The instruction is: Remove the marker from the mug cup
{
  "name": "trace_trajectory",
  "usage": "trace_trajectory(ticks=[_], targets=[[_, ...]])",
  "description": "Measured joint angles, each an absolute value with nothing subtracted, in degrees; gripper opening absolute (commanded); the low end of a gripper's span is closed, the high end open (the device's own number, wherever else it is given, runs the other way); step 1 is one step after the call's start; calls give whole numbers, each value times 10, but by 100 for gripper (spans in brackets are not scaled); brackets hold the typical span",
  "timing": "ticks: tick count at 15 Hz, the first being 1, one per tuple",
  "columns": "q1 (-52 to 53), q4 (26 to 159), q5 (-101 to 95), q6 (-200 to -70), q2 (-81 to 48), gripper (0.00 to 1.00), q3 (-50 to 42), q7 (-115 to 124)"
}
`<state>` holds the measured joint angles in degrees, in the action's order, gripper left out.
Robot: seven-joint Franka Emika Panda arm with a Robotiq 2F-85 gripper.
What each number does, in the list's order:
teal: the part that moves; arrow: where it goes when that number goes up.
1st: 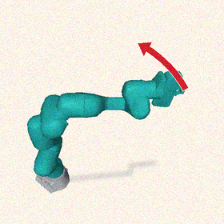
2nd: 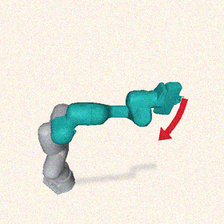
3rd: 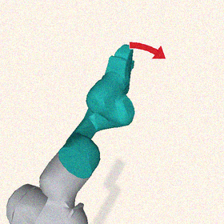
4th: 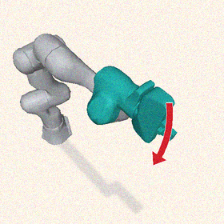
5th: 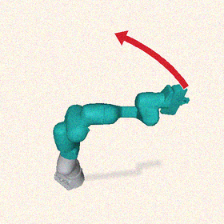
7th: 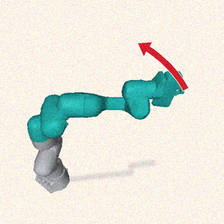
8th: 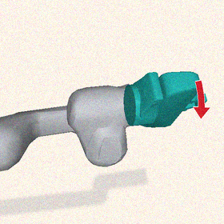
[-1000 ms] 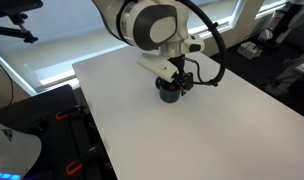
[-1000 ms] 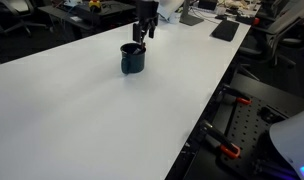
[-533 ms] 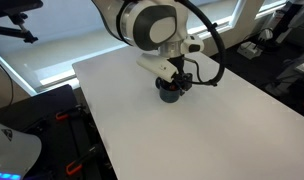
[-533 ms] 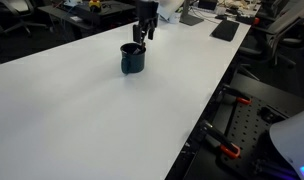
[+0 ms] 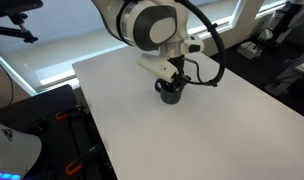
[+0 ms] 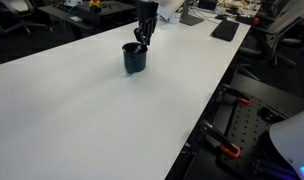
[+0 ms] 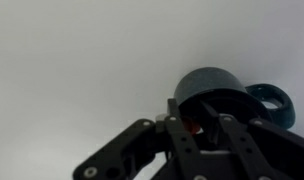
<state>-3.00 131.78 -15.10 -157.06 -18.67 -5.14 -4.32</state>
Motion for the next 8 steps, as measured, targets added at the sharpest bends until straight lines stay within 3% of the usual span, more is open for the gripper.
trace_trajectory(ticks=[4, 5, 6, 8], targets=[[-30, 1318, -151, -1571, -187, 0, -51, -44], [-30, 1318, -151, -1571, -187, 26, -51, -44], [-30, 1318, -151, -1571, -187, 27, -51, -44], [-30, 1317, -151, -1571, -187, 40, -52, -44]])
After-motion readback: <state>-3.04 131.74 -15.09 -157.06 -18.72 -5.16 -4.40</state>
